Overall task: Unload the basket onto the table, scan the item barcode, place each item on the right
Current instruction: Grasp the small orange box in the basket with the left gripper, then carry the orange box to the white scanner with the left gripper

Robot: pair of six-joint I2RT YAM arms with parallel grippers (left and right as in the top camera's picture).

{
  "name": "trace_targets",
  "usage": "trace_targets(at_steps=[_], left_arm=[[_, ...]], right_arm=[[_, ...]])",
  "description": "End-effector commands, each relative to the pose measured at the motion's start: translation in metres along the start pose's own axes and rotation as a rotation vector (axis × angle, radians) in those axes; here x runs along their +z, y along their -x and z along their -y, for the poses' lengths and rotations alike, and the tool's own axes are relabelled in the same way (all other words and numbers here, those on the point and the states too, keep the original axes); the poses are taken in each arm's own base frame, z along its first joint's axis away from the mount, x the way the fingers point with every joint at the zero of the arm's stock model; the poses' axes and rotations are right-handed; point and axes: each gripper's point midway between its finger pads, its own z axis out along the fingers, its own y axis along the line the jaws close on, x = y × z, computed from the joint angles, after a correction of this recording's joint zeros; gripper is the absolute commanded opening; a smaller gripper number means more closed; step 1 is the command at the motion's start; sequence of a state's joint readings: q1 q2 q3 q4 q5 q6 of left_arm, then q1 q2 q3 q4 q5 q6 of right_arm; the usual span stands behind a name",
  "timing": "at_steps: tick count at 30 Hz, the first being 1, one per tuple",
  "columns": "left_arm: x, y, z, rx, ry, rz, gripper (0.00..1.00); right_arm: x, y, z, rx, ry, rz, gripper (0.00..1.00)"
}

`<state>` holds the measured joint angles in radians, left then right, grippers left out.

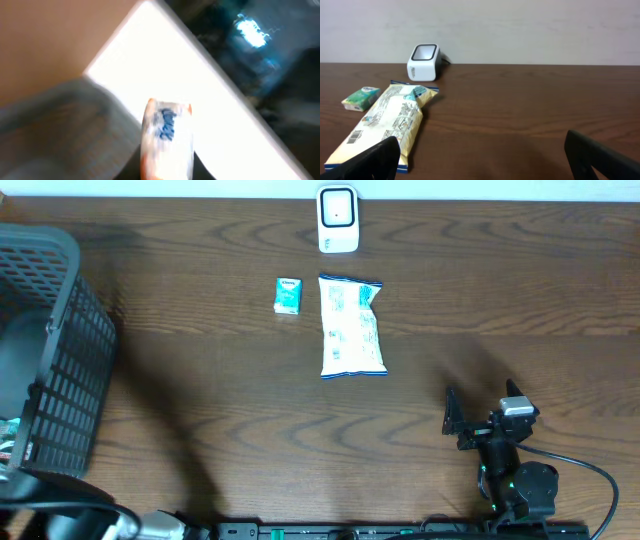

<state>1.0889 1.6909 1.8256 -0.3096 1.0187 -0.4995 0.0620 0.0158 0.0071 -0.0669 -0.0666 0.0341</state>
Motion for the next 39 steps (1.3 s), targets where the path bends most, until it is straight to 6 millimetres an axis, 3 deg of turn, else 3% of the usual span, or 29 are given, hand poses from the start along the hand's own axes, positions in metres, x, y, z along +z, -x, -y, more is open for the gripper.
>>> trace_targets(at_steps=[1, 5, 8, 13, 19, 25, 32, 39], left_arm=[[-0.007, -0.01, 0.085, -0.078, -0.21, -0.073, 0.1], [-0.007, -0.027, 0.143, -0.005, -0.309, -0.102, 0.08], [0.001, -0.048, 0.169, -0.002, -0.361, -0.16, 0.08], [0.027, -0.117, 0.196, -0.014, -0.395, -0.349, 0.08], [0.063, -0.208, 0.168, 0.026, -0.091, -0.508, 0.08], [0.081, -0.319, 0.135, 0.175, 0.242, -0.728, 0.08], [0.095, -0.45, 0.121, 0.377, 0.332, -1.027, 0.09], [0.095, -0.535, 0.111, 0.526, 0.302, -1.227, 0.09]], right_arm=[[0.0, -0.002, 0.002, 0.011, -0.011, -0.004, 0.99], [0.0, -0.002, 0.002, 0.011, -0.011, -0.004, 0.99], [0.0, -0.002, 0.002, 0.011, -0.011, -0.004, 0.99], [0.0, -0.002, 0.002, 0.011, -0.011, -0.004, 0.99], [0.0, -0.002, 0.002, 0.011, -0.011, -0.004, 0.99], [0.0, -0.002, 0.002, 0.011, -0.011, -0.004, 0.99], [0.0, -0.002, 0.002, 0.011, -0.011, -0.004, 0.99], [0.0, -0.002, 0.002, 0.011, -0.011, -0.004, 0.99]])
